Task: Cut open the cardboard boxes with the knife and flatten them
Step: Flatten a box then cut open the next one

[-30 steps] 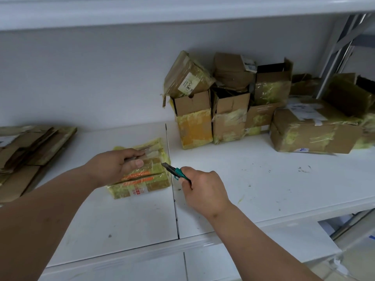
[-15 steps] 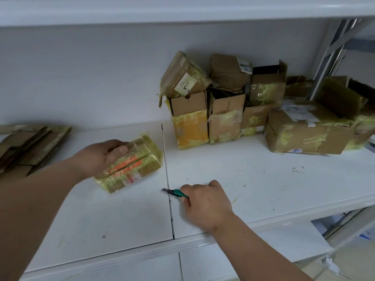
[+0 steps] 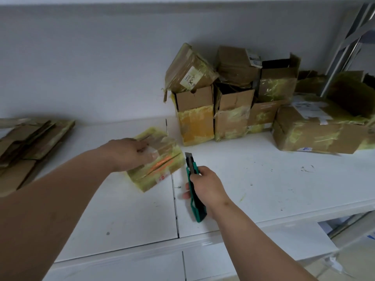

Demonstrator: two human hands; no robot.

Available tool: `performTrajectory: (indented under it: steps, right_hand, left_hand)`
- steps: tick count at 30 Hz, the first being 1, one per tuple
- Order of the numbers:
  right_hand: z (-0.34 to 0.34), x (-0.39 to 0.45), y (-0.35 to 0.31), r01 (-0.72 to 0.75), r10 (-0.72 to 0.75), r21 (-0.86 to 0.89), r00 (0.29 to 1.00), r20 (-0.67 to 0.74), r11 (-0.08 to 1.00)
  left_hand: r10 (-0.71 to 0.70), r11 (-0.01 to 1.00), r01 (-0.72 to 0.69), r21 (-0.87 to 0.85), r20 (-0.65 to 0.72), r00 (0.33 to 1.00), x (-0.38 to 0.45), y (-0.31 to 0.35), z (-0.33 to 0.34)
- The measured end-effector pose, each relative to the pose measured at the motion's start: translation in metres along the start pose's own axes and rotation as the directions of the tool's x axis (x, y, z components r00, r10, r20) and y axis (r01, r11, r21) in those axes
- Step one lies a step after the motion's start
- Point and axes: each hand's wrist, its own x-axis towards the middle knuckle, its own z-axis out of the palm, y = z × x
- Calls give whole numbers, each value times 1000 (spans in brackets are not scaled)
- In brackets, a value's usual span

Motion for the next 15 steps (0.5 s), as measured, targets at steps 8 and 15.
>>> performTrajectory:
  steps: [8,15]
  right_hand:
    - [12,1,0,8,-24,177,996,88,984]
    - [13,4,3,71,-68,282,997,-20,957]
  left_hand:
    - [-73,994,80,69,-100,992,-3,5,14]
    - [-22,1000,23,13,-65,998,-5,3,7]
